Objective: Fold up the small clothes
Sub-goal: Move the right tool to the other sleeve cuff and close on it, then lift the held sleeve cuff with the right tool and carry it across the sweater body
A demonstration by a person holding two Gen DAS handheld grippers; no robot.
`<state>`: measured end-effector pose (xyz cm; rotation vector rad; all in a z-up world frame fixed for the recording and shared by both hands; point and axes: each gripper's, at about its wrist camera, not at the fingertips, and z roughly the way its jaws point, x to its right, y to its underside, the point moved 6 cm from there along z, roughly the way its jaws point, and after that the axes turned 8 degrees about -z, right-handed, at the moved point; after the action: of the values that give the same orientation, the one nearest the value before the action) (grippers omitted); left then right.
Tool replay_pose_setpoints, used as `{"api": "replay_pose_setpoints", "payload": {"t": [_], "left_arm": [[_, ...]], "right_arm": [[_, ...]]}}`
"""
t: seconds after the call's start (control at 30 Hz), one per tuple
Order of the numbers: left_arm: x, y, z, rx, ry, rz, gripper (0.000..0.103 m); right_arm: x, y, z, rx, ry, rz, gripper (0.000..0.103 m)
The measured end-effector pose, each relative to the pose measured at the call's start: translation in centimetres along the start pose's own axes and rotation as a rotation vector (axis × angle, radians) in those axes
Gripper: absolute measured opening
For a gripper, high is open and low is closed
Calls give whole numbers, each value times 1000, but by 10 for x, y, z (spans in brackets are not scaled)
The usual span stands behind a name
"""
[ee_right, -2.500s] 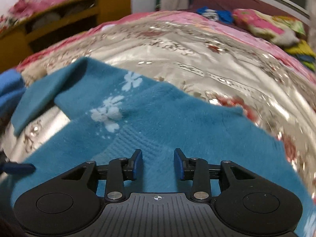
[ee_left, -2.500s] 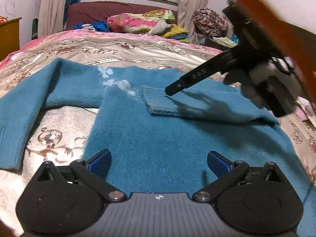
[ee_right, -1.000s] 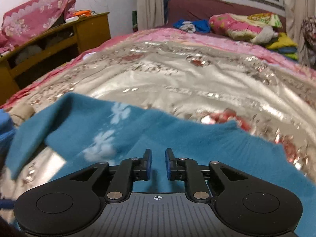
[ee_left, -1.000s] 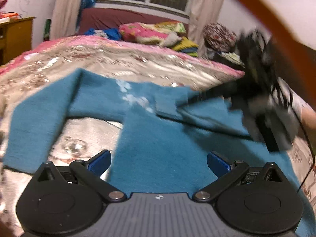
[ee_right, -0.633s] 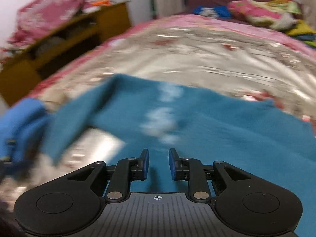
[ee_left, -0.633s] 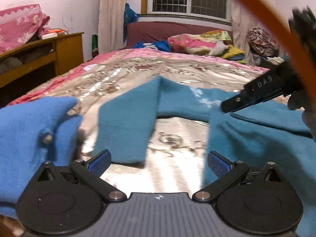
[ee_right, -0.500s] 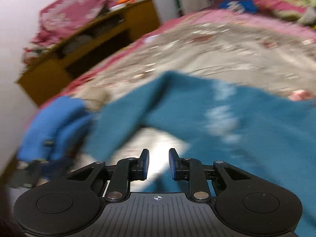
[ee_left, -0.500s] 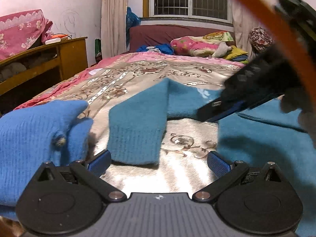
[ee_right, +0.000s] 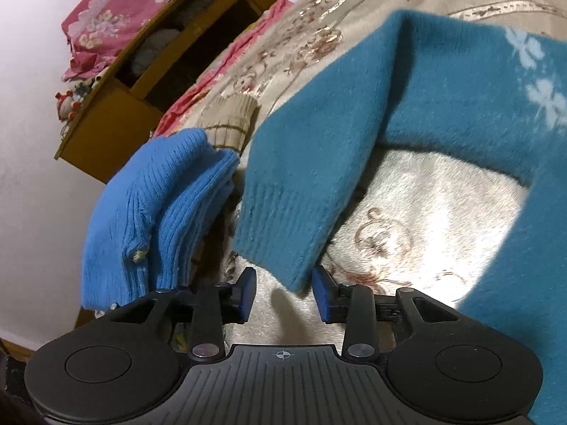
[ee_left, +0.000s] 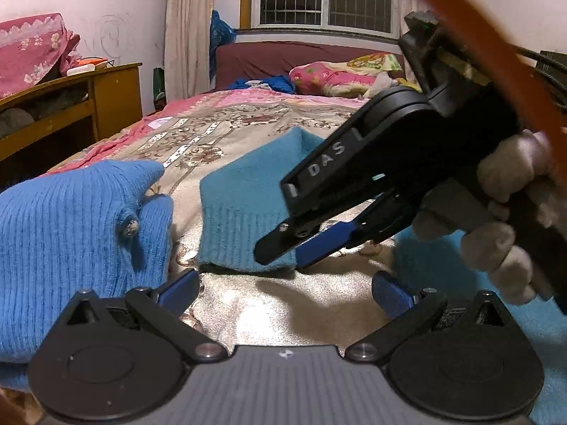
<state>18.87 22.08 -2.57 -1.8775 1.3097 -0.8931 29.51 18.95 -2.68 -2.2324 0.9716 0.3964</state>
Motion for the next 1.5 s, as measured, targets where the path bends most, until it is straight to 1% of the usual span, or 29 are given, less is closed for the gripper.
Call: {"api": "replay_pose_setpoints", "payload": {"t": [0.17, 0.23, 0.27, 0.3, 0.37, 0.5, 0.63, 0.7, 0.77, 0.83, 0.87, 0.9, 0.93, 1.0, 1.03, 1.07, 1.1, 1.2, 1.27, 1.3, 1.37, 1.43, 1.47, 1.5], "left_arm": [[2, -1, -1, 8, -6, -5, 103], [3, -2, 1, 10, -14, 0, 103], [3, -2, 3, 12, -22, 7, 103], [3, -2, 5, 13, -31, 15, 103], [3, -1, 8, 19, -56, 35, 103], [2, -4, 16, 59, -137, 112, 103], [-4, -7, 30, 62, -164, 102, 103], [-5, -9, 36, 72, -187, 113, 103], [-3, -14, 40, 93, -206, 123, 103], [-1, -23, 40, 125, -207, 118, 103], [1, -28, 40, 146, -204, 118, 97], [4, -33, 40, 167, -198, 127, 87], [8, -39, 42, 185, -190, 143, 81], [15, -47, 46, 191, -165, 151, 50], [18, -51, 47, 188, -143, 140, 45], [23, -54, 47, 186, -110, 120, 36], [26, -55, 47, 187, -85, 106, 31], [39, -57, 40, 211, -33, 114, 25], [45, -58, 37, 218, -10, 124, 24], [47, -59, 37, 216, -2, 124, 23], [52, -57, 39, 208, 8, 127, 22], [56, -55, 41, 197, 19, 124, 22], [58, -54, 43, 191, 24, 119, 22], [59, -53, 43, 186, 30, 114, 22]], "right_arm": [[-4, -1, 8, 21, 0, 15, 35], [-5, -3, 8, 29, 11, 17, 26], [-5, -3, 7, 33, 16, 17, 18], [-5, -4, 7, 36, 17, 19, 14], [-4, -3, 0, 49, 11, 22, 9], [-4, -4, -21, 87, 2, 24, 8], [-3, -8, -44, 131, -20, 34, 7], [-5, -12, -54, 153, -33, 43, 7], [-5, -14, -67, 176, -49, 49, 7], [-5, -16, -79, 196, -53, 50, 7], [-5, -16, -86, 204, -54, 51, 7], [-4, -16, -91, 212, -52, 53, 7], [-3, -16, -98, 221, -50, 56, 7], [1, -15, -111, 239, -43, 64, 7], [4, -14, -116, 245, -40, 71, 7], [6, -13, -121, 252, -35, 79, 7], [10, -12, -126, 261, -28, 86, 7], [20, -7, -139, 285, -9, 109, 6], [31, -3, -147, 301, 2, 130, 7], [36, 0, -148, 299, 0, 147, 12], [46, 10, -151, 312, -19, 204, 12], [52, 19, -151, 328, -27, 232, 13], [54, 23, -149, 332, -46, 252, 20], [57, 27, -147, 335, -68, 280, 34]]}}
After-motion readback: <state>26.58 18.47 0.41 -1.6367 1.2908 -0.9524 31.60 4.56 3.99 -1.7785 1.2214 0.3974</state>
